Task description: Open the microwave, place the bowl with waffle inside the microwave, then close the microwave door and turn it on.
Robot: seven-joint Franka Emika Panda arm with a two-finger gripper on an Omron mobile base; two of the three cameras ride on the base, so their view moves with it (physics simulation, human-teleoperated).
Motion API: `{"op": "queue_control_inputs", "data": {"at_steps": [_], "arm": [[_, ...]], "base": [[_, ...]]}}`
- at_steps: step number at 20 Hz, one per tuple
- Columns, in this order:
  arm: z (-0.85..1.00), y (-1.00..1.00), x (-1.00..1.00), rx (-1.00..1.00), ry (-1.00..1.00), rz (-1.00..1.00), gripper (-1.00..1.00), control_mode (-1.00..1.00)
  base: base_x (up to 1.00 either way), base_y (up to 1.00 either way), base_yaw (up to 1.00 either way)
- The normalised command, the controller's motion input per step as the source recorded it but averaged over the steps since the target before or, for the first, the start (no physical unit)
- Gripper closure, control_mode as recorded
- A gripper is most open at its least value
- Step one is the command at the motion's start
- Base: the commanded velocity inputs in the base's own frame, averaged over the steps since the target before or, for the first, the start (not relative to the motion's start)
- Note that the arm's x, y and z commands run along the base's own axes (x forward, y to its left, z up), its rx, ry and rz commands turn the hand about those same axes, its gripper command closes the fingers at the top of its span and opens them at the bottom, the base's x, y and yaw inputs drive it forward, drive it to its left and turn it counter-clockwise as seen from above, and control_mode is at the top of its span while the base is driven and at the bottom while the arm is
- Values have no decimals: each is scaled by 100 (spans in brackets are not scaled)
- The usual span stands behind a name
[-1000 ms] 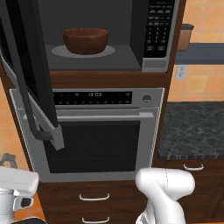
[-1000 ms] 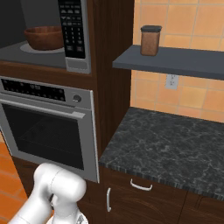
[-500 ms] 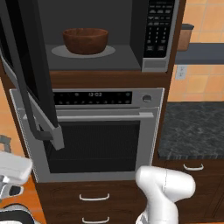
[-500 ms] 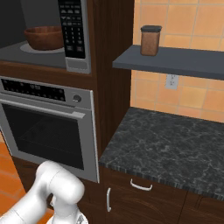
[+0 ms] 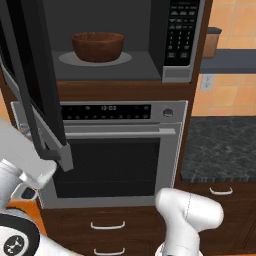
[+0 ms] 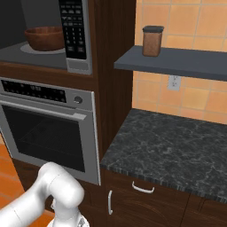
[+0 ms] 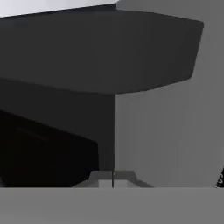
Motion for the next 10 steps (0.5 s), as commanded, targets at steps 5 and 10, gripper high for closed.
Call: {"op": "queue_control_inputs", "data": {"at_steps": [5,10], "arm": [[45,-100,15,42,-4,-7,100,-100],[48,-100,25,47,0,-1,100,-100]], "base": [[0,0,0],[0,0,0]]}}
